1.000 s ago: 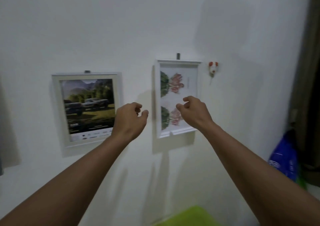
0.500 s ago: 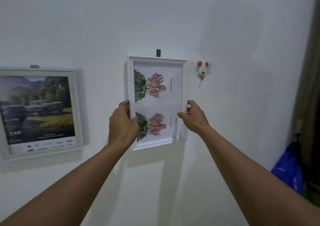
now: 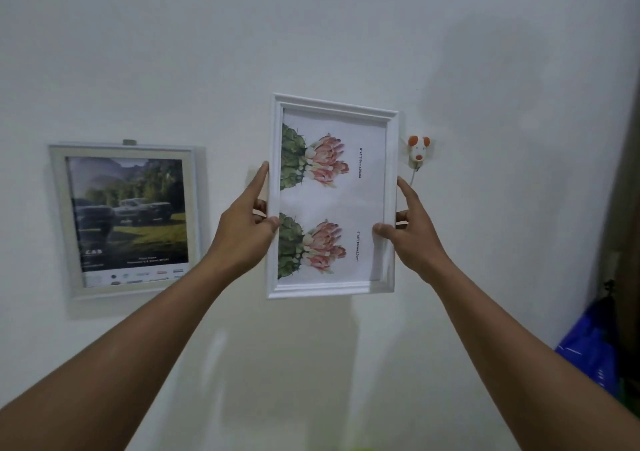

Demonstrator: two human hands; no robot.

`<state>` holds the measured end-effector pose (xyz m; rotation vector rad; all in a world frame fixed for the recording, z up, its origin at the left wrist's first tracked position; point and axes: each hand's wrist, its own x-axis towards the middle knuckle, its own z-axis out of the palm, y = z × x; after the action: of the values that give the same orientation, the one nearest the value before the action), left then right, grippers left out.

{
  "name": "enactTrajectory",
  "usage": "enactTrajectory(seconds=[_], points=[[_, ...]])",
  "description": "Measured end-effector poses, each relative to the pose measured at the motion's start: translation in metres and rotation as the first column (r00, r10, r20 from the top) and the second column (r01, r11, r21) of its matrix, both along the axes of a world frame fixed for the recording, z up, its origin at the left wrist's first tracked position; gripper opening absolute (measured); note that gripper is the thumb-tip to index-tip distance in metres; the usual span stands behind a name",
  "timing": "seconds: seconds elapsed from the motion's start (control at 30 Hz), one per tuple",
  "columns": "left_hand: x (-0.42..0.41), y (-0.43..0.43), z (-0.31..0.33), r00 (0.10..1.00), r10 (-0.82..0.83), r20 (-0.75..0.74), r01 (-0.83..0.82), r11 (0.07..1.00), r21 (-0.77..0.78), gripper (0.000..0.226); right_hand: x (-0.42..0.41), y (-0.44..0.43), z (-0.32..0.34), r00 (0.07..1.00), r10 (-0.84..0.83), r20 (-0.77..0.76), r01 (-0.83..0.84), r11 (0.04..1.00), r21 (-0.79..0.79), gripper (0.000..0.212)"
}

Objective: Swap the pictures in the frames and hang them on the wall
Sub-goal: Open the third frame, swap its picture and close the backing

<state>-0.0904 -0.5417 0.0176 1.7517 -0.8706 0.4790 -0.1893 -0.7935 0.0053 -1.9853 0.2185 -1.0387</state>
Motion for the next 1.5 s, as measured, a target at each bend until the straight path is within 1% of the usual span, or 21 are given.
enactTrajectory(seconds=[0.13, 0.23, 0.37, 0.47, 0.53, 0.63, 0.7, 0.77, 0.8, 0.87, 0.9, 0.97, 1.0, 1.13, 1.2, 1.3, 1.37, 1.43, 1.47, 1.5], points=[[-0.022, 0.04, -0.007, 0.996, -0.045, -0.082, 0.043, 0.999, -0.025, 0.081, -0.029, 0.038, -0.004, 0.998, 0.034, -0.052, -0.035, 0.999, -0.015, 0.084], [-0.041, 0.081, -0.025, 0.98, -0.082, -0.184, 0.071, 0.995, -0.064, 0.081, -0.054, 0.076, -0.014, 0.99, 0.086, -0.115, -0.088, 0.996, -0.015, 0.083], [-0.071, 0.152, -0.061, 0.951, -0.114, -0.287, 0.1, 0.993, -0.065, 0.079, -0.09, 0.138, -0.04, 0.965, 0.155, -0.212, -0.148, 0.988, 0.05, 0.082], [-0.098, 0.206, -0.092, 0.926, -0.086, -0.367, 0.071, 0.996, -0.054, 0.071, -0.113, 0.188, -0.069, 0.947, 0.196, -0.256, -0.174, 0.979, 0.109, 0.081], [-0.112, 0.242, -0.114, 0.9, -0.06, -0.432, 0.037, 0.997, -0.062, 0.061, -0.125, 0.221, -0.093, 0.933, 0.221, -0.283, -0.186, 0.972, 0.147, 0.078], [-0.13, 0.294, -0.154, 0.838, -0.044, -0.544, -0.018, 0.994, -0.107, 0.046, -0.136, 0.268, -0.133, 0.91, 0.257, -0.325, -0.194, 0.957, 0.214, 0.072], [-0.141, 0.323, -0.179, 0.797, -0.047, -0.602, -0.039, 0.991, -0.129, 0.043, -0.141, 0.298, -0.16, 0.897, 0.274, -0.346, -0.188, 0.946, 0.263, 0.068], [-0.151, 0.349, -0.204, 0.741, -0.066, -0.668, -0.032, 0.991, -0.133, 0.049, -0.143, 0.324, -0.19, 0.88, 0.286, -0.381, -0.17, 0.936, 0.309, 0.066], [-0.154, 0.358, -0.216, 0.71, -0.083, -0.7, -0.003, 0.993, -0.121, 0.056, -0.144, 0.334, -0.204, 0.872, 0.291, -0.394, -0.161, 0.93, 0.331, 0.065], [-0.161, 0.381, -0.245, 0.64, -0.06, -0.766, 0.057, 0.998, -0.03, 0.076, -0.145, 0.356, -0.238, 0.846, 0.315, -0.43, -0.152, 0.915, 0.373, 0.065], [-0.164, 0.392, -0.259, 0.606, -0.041, -0.795, 0.077, 0.997, 0.008, 0.081, -0.144, 0.365, -0.254, 0.834, 0.321, -0.449, -0.14, 0.91, 0.391, 0.065], [-0.169, 0.411, -0.285, 0.529, -0.018, -0.849, 0.09, 0.995, 0.034, 0.084, -0.141, 0.379, -0.285, 0.8, 0.338, -0.495, -0.115, 0.897, 0.426, 0.065], [-0.171, 0.417, -0.297, 0.504, -0.012, -0.864, 0.084, 0.996, 0.035, 0.083, -0.139, 0.384, -0.299, 0.784, 0.347, -0.514, -0.105, 0.891, 0.442, 0.064], [-0.165, 0.429, -0.328, 0.463, 0.042, -0.885, 0.0, 0.999, 0.047, 0.077, -0.118, 0.402, -0.351, 0.735, 0.361, -0.574, -0.071, 0.882, 0.465, 0.055], [-0.162, 0.428, -0.339, 0.483, 0.087, -0.871, -0.046, 0.996, 0.074, 0.074, -0.101, 0.413, -0.371, 0.719, 0.363, -0.593, -0.087, 0.893, 0.441, 0.051], [-0.165, 0.42, -0.346, 0.598, 0.205, -0.775, -0.076, 0.977, 0.2, 0.07, -0.075, 0.435, -0.388, 0.705, 0.376, -0.602, -0.152, 0.909, 0.389, 0.043], [-0.17, 0.416, -0.352, 0.67, 0.24, -0.703, -0.069, 0.962, 0.263, 0.063, -0.066, 0.453, -0.382, 0.702, 0.445, -0.557, -0.194, 0.871, 0.451, 0.04], [-0.177, 0.413, -0.359, 0.701, 0.284, -0.654, -0.082, 0.943, 0.323, 0.057, -0.06, 0.469, -0.368, 0.685, 0.519, -0.512, -0.226, 0.819, 0.528, 0.037], [-0.18, 0.411, -0.362, 0.72, 0.303, -0.625, -0.089, 0.932, 0.351, 0.056, -0.057, 0.475, -0.361, 0.665, 0.56, -0.495, -0.234, 0.785, 0.574, 0.041], [-0.183, 0.41, -0.365, 0.741, 0.307, -0.598, -0.086, 0.925, 0.369, 0.058, -0.054, 0.48, -0.356, 0.644, 0.594, -0.481, -0.24, 0.755, 0.61, 0.051]])
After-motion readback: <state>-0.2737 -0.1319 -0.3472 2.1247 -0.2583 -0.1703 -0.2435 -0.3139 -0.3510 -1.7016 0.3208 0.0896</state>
